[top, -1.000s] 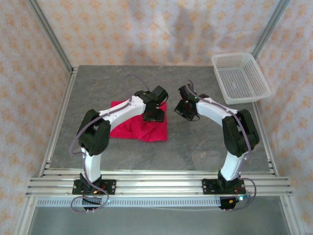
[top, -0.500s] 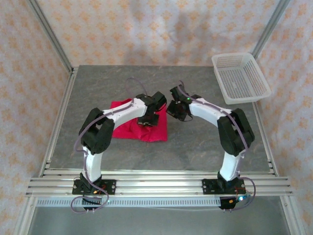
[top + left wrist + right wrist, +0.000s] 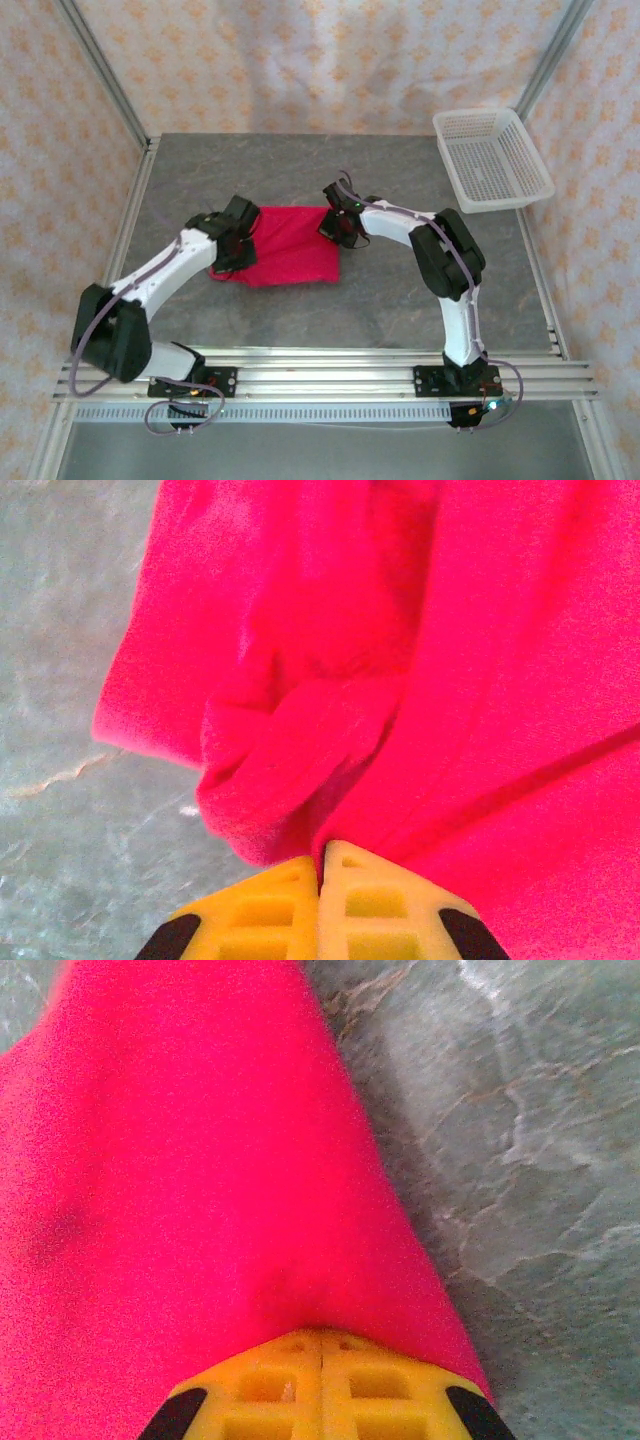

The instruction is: Fold the inside-out t-shirt

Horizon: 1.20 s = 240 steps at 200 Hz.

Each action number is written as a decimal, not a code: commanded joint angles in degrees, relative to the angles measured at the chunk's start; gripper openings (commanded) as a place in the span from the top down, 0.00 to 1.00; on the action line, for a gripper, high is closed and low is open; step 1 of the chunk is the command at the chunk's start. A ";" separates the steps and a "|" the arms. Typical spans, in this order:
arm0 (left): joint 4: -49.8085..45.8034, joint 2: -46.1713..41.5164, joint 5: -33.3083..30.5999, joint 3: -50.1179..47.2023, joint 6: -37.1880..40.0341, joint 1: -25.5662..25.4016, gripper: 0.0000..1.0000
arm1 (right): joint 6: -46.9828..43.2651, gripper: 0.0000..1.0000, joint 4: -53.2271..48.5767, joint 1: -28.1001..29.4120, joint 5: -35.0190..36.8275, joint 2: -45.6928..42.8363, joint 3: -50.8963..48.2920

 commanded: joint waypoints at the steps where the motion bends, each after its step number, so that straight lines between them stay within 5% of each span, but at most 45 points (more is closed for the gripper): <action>1: -3.75 -6.49 -2.53 -7.45 -3.80 1.42 1.00 | 0.28 1.00 -3.00 -0.33 2.35 3.11 0.43; 9: -3.86 -8.70 -2.31 -9.63 -5.14 1.45 0.94 | 0.22 1.00 -2.98 -0.33 2.14 3.32 0.80; 22: -3.42 -12.04 -2.86 -11.75 -7.24 1.51 0.52 | -0.24 1.00 -3.29 -0.25 1.47 3.67 1.62; 31: -3.22 -13.73 -4.57 -11.25 -8.37 1.59 0.34 | -0.51 1.00 -3.42 -0.08 1.13 3.69 2.12; 53: -0.97 -13.29 -6.17 -5.16 -7.48 2.61 0.27 | -1.04 1.00 -3.81 0.52 0.47 3.13 2.90; 108: 3.84 9.96 0.38 14.71 -2.02 4.92 0.38 | -2.69 0.99 -6.14 1.07 1.21 -4.95 1.99; 138: 2.20 21.93 -2.57 21.98 1.21 6.13 0.48 | -4.86 0.97 -9.12 1.16 3.99 -9.56 1.85; 185: 1.53 26.89 -5.23 25.59 2.71 7.70 0.48 | -6.47 0.95 -9.69 3.29 3.49 -8.56 5.30; 206: 1.76 29.51 -5.90 27.94 3.31 7.85 0.66 | -4.25 0.95 -5.67 3.68 1.46 -4.68 6.16; 222: -0.19 31.66 -6.28 31.77 3.59 8.03 0.89 | -2.13 0.95 -2.87 3.71 0.18 -1.29 6.24; 240: -1.96 34.52 -8.00 35.62 5.86 8.33 1.00 | -0.59 0.95 -2.62 3.70 0.80 2.21 6.38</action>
